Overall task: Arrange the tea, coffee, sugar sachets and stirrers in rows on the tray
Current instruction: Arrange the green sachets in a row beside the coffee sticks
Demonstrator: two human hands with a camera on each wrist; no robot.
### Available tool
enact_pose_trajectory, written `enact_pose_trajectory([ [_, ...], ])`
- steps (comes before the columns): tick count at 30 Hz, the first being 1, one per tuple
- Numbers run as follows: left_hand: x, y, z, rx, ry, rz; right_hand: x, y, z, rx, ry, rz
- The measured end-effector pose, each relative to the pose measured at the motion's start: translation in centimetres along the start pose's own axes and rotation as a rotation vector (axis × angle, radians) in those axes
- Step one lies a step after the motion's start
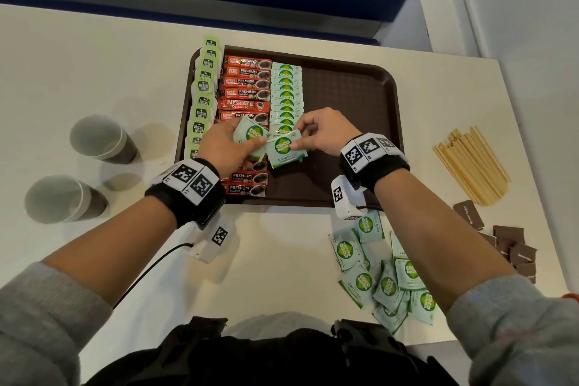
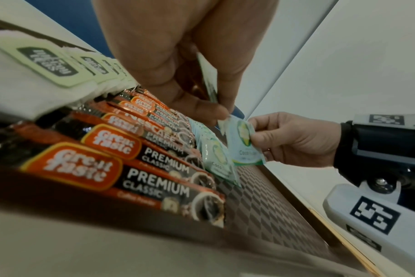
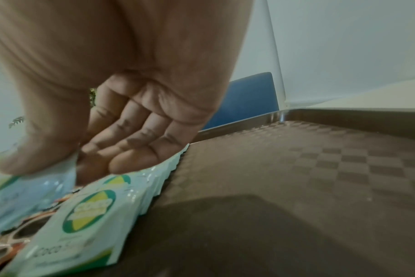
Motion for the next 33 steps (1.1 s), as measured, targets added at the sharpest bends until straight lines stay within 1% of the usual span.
enact_pose_trajectory([
  [3, 0.2, -0.5, -0.6, 0.019, 0.039, -0.022, -0.1, 1.0, 0.2, -0.003, -0.042, 0.035],
  [6, 0.4, -0.7, -1.0, 0.048, 0.050, -0.007, -0.1, 1.7, 0.8, -0.040, -0.039, 0.056],
  [12, 0.5, -0.7, -1.0, 0.044, 0.056, 0.010, 0.2, 2.1, 1.3, -0.029, 0.084, 0.089],
  [18, 0.4, -0.7, -0.9, 0.041, 0.059, 0.011, 0.4, 1.7, 1.2, -0.103, 0.168, 0.076],
  [27, 0.3, -0.7, -0.9, 0.050, 0.063, 0.008, 0.4, 1.7, 1.1, -0.134, 0.277, 0.027],
  [33, 0.3, -0.6, -0.8, 0.048, 0.056, 0.010, 0.2, 1.3, 1.7, -0.161, 0.238, -0.005],
])
Point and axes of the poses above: each hand's wrist, its own x-axis towards the middle knuckle, its own z-axis out of the palm, y = z × x, the point moved 4 cm from there along x, towards the middle knuckle, and after that the axes turned 12 degrees about z, right-handed, at the moved point
